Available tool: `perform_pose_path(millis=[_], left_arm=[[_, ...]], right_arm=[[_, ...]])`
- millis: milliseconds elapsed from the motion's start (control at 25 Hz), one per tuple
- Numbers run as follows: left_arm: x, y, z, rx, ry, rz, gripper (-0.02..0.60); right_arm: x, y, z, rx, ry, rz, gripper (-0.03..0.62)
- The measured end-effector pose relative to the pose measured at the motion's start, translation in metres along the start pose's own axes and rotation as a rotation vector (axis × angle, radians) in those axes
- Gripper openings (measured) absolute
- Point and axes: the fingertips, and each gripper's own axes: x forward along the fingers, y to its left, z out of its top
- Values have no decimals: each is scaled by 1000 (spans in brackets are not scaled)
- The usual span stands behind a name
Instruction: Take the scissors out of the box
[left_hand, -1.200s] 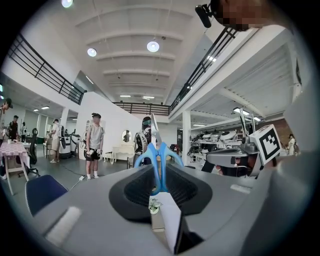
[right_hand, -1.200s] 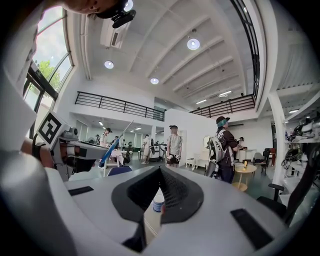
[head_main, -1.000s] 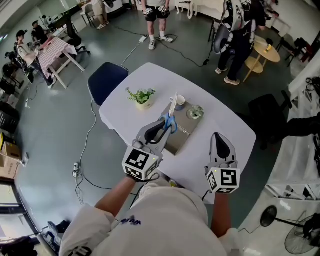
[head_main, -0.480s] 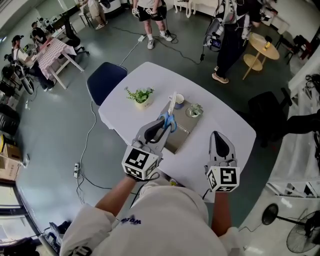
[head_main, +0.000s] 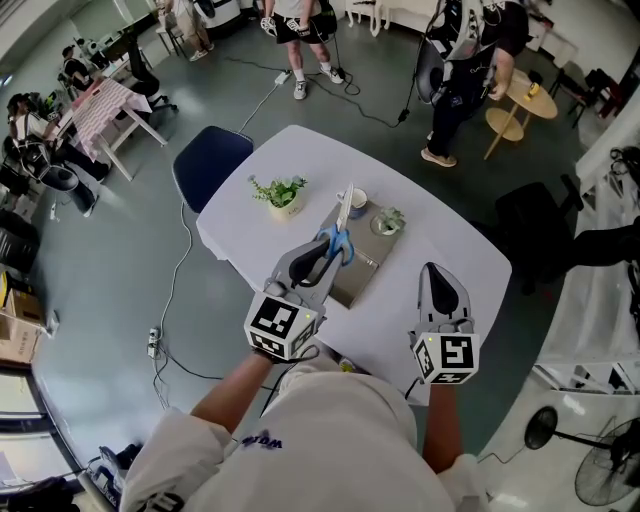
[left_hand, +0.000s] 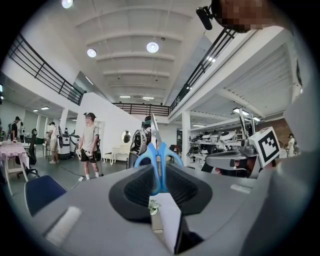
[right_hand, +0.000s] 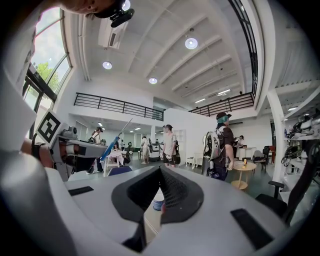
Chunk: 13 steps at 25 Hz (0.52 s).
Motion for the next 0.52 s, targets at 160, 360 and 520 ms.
perform_pose_path(millis=[160,360,520], left_arm=[[1,-1,0,3,0,-3,81],[1,0,-2,3,4,-3,81],[1,1,-2,1,6,-6,81]], right_arm=[[0,0,-1,3,2,0,3],[0,-1,-2,6,4,-5,3],[0,-1,-3,6,4,-8,3]])
